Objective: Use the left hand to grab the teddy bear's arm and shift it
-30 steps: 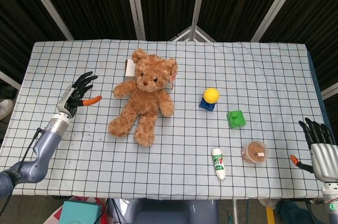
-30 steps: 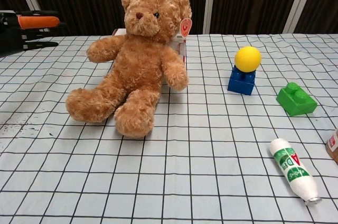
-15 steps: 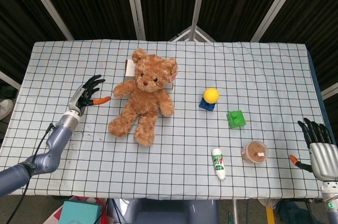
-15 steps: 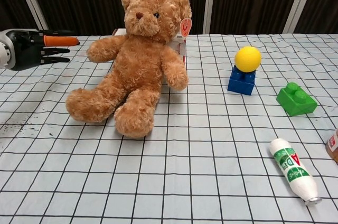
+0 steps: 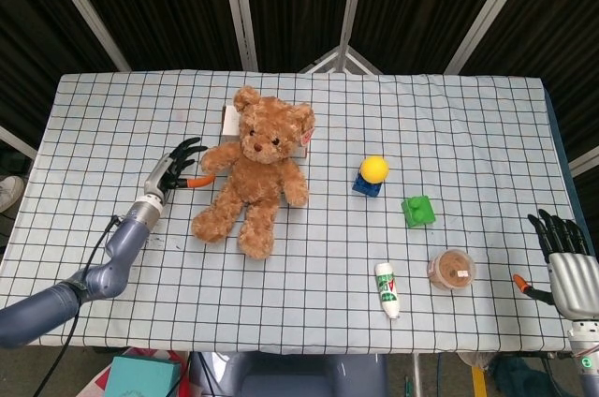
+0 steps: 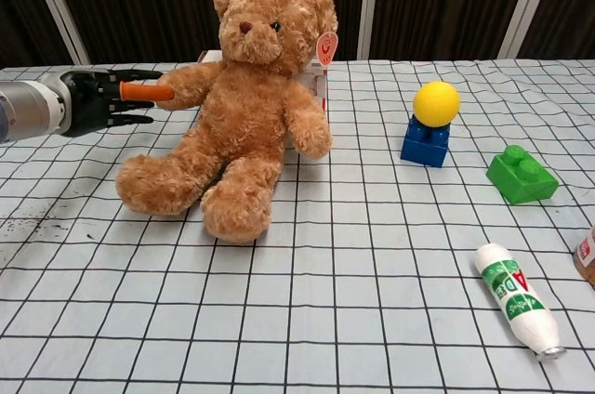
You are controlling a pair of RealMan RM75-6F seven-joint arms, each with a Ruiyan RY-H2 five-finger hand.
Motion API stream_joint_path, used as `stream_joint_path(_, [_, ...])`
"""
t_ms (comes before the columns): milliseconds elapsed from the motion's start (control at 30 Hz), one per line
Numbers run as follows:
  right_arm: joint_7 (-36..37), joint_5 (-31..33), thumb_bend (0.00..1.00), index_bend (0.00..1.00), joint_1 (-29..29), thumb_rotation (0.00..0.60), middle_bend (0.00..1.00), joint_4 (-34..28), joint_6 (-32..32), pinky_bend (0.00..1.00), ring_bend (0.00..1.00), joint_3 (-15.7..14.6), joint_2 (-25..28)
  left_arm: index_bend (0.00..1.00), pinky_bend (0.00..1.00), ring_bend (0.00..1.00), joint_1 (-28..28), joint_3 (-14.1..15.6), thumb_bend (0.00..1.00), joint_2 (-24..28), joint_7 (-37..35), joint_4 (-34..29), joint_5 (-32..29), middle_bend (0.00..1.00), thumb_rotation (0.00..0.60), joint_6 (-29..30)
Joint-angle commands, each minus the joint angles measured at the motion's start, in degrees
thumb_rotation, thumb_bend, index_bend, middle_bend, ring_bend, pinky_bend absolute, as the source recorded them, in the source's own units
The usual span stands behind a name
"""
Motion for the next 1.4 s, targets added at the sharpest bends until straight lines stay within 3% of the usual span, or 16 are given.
stream_joint_path(33, [0.0, -0.1, 0.21, 0.00, 0.0, 0.600, 0.02, 0.0, 0.1, 0.00, 0.03, 0.0, 0.0, 0.12, 0.06, 0.00, 0.0, -0.3, 0.16, -0.6, 0.4, 0.0, 0.3, 0.18, 0.600, -0.1])
stream_joint_path(267, [0.1, -0.2, 0.21, 0.00, 0.0, 0.600, 0.02, 0.0, 0.2, 0.00, 0.03, -0.1, 0.1, 0.13, 0.06, 0.00, -0.3, -0.3, 0.16, -2.4, 2.7, 1.1, 0.3, 0.18, 0.600, -0.3])
stream_joint_path(433, [0.2, -0.2, 0.21, 0.00, 0.0, 0.600, 0.02, 0.0, 0.2, 0.00, 0.03, 0.0, 0.1, 0.20, 0.09, 0.00, -0.5, -1.1, 0.17, -3.5, 4.0, 1.1, -0.2, 0.25, 0.600, 0.4])
stream_joint_path(900, [0.0, -0.2, 0.21, 0.00, 0.0, 0.600, 0.02, -0.1, 0.1, 0.00, 0.03, -0.1, 0.1, 0.23, 0.09, 0.00, 0.2, -3.5, 0.17, -6.1, 6.6, 1.0, -2.0, 0.26, 0.600, 4.6])
stream_joint_path(1400, [0.3, 0.3, 0.21, 0.00, 0.0, 0.600, 0.02, -0.3, -0.6, 0.00, 0.03, -0.2, 0.4, 0.40, 0.13, 0.05, -0.5, -4.4, 0.44, -8.1, 13.5, 1.8, -5.5, 0.44, 0.600, 7.4])
